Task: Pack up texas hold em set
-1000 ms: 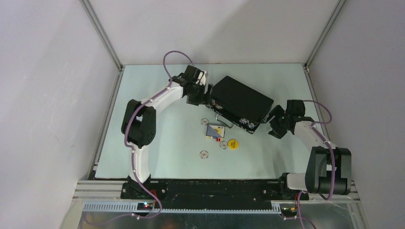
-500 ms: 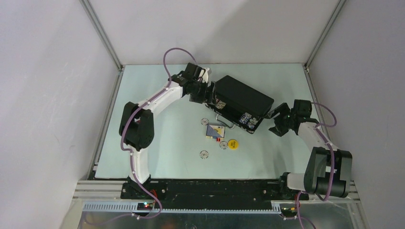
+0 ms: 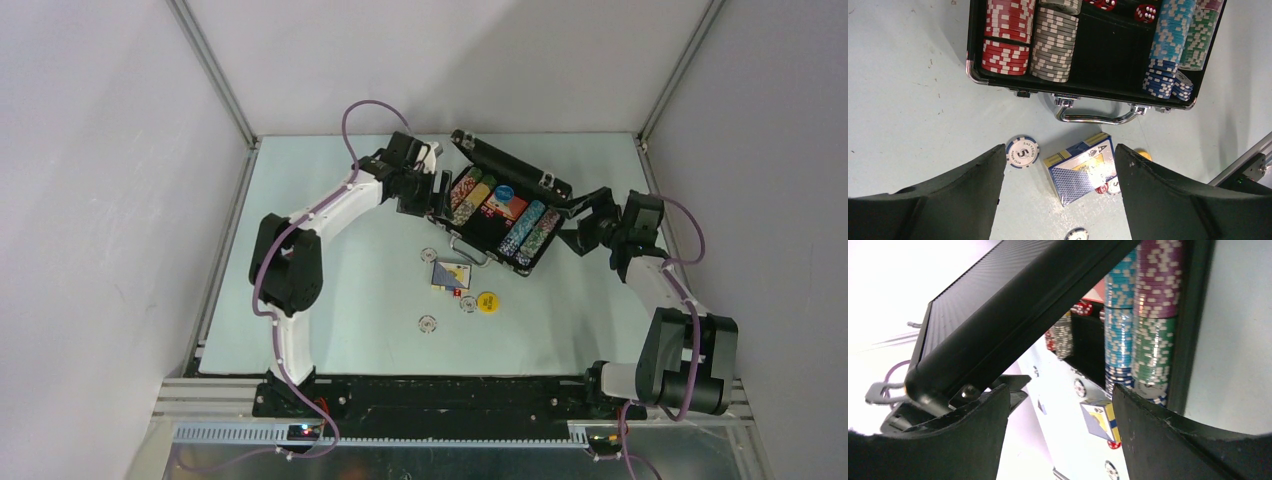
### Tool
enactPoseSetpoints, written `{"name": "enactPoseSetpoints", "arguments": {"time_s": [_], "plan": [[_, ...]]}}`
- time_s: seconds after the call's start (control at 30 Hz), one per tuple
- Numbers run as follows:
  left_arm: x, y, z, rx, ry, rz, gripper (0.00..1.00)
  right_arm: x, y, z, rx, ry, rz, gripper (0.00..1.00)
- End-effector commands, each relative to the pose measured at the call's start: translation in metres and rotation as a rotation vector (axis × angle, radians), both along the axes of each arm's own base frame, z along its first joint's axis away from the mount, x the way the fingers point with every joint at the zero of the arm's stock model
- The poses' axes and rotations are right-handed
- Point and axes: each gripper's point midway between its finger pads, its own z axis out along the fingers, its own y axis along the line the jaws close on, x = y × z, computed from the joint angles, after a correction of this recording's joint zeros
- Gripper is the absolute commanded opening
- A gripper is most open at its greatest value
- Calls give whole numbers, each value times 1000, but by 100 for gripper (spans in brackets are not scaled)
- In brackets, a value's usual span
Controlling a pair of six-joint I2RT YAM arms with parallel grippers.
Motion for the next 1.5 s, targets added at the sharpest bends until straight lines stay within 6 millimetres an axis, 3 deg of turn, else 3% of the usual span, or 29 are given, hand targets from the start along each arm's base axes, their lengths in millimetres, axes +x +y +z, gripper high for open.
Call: {"name": "enactPoseSetpoints", "arguments": {"time_s": [0.0,0.47,0.77,1.17,1.47], "plan": [[1,-3,50,-76,-88,-14,85,19,3,51,49,-179,23,79],[-2,6,61,-80,-108,-6,85,47,-38,61,-6,-193,-61,79],[-23,18,75,-86,-129,0,85,64,-56,60,-29,-170,-71,79],[-64,55,118,-82,-265,36,87,66,-81,59,-126,-126,-140,80],[-80,100,131,-16,-377,141,89,40,-67,70,-245,-116,-113,80]]}}
